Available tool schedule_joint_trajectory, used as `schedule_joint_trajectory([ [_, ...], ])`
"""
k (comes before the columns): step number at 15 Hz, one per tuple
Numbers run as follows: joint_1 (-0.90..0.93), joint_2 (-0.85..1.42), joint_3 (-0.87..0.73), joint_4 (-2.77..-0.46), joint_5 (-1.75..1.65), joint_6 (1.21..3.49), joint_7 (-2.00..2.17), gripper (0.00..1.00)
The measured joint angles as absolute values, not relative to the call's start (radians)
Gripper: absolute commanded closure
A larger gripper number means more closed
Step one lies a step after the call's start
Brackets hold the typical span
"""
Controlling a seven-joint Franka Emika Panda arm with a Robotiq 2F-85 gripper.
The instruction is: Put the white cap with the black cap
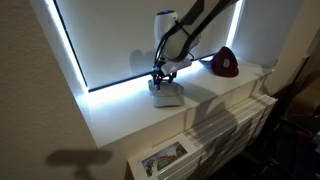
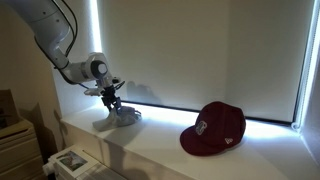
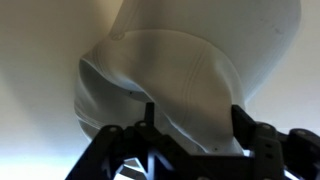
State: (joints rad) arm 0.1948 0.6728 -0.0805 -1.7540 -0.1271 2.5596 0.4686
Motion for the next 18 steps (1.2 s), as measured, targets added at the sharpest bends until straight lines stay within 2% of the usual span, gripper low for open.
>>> schedule_joint_trajectory([
  [6,0.193,0.673,-0.108,-1.787,-0.124,2.56,0.479,0.96],
  [8,0.209,0.668,-0.151,-1.786,-0.125,2.57,0.561,1.0],
  [14,0.201,0.532,-0.308,-1.82,-0.127,2.618,0.747,0.99],
  [18,0.126,0.429,-0.406,-1.867,-0.135,2.645,0.823,0.99],
])
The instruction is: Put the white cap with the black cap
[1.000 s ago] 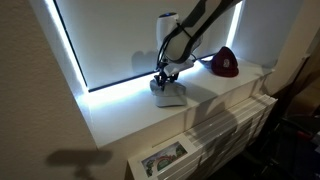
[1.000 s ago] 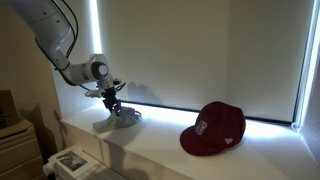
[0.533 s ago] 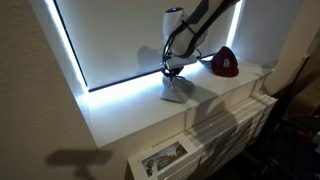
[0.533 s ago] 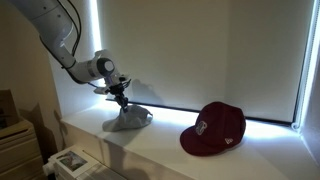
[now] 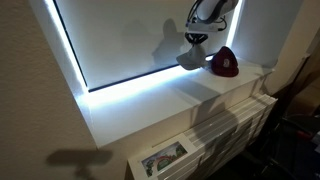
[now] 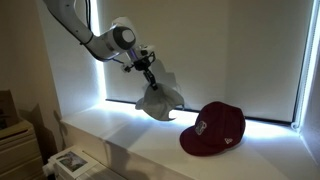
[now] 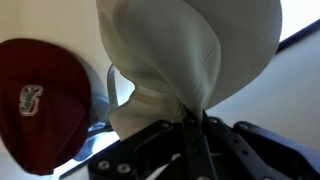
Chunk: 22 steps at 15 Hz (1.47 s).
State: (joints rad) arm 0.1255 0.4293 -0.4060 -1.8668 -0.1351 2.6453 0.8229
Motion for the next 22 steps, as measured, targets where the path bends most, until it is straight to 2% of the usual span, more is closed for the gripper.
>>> schedule_joint_trajectory([
  [5,-0.014,0.4,-0.503,-1.895,-0.136,2.709,0.919,0.99],
  [9,-0.053,0.409,-0.584,-1.897,-0.149,2.752,1.082,0.99],
  [16,0.15,0.494,-0.877,-1.869,-0.273,2.796,1.568,0.99],
  [17,0.184,0.507,-0.927,-1.858,-0.284,2.79,1.627,0.72],
  [18,0.214,0.521,-0.974,-1.848,-0.292,2.78,1.681,0.71],
  [19,0.241,0.539,-1.016,-1.835,-0.293,2.754,1.727,0.66],
  [22,0.269,0.586,-1.061,-1.805,-0.293,2.643,1.777,0.43],
])
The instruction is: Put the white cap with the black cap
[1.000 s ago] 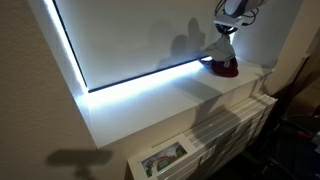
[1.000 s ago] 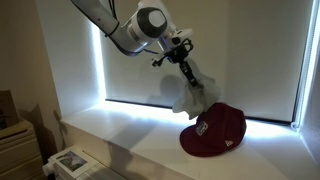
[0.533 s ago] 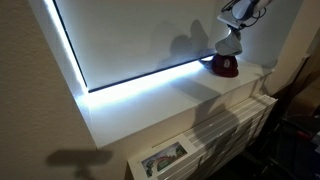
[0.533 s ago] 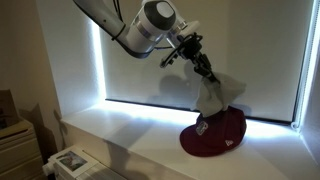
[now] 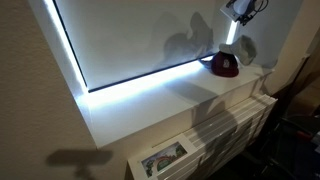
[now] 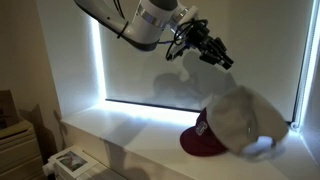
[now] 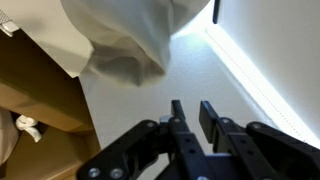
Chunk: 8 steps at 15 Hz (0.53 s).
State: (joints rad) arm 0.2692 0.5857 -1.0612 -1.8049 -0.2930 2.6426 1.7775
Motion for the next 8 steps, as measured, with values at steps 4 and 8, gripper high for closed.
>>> schedule_joint_trajectory([
  [4,0.251,0.649,-1.001,-1.808,-0.293,2.56,1.785,0.15],
  [8,0.197,0.682,-0.896,-1.815,-0.293,2.592,1.759,0.0],
])
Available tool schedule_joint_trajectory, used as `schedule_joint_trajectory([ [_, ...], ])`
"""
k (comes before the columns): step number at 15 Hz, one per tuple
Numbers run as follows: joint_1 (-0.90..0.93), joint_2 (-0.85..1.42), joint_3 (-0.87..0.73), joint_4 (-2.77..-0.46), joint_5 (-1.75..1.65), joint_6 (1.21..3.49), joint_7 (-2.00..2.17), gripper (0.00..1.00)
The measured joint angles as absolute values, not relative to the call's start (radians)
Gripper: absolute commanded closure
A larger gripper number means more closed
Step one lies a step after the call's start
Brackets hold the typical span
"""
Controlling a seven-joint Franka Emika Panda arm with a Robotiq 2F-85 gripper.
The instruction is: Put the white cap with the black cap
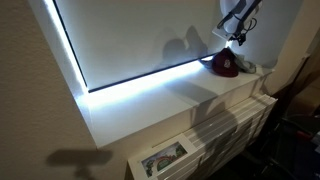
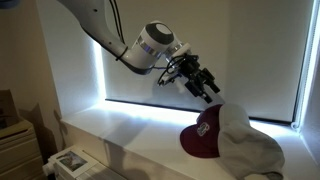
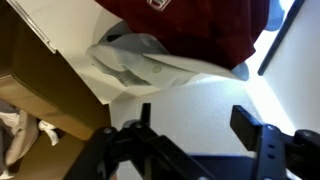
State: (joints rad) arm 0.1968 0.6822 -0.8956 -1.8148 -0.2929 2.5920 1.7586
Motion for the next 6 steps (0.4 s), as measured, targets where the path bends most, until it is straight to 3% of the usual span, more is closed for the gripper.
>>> schedule_joint_trajectory([
  [6,0.267,0.606,-0.786,-1.875,-0.325,2.687,1.669,0.0],
])
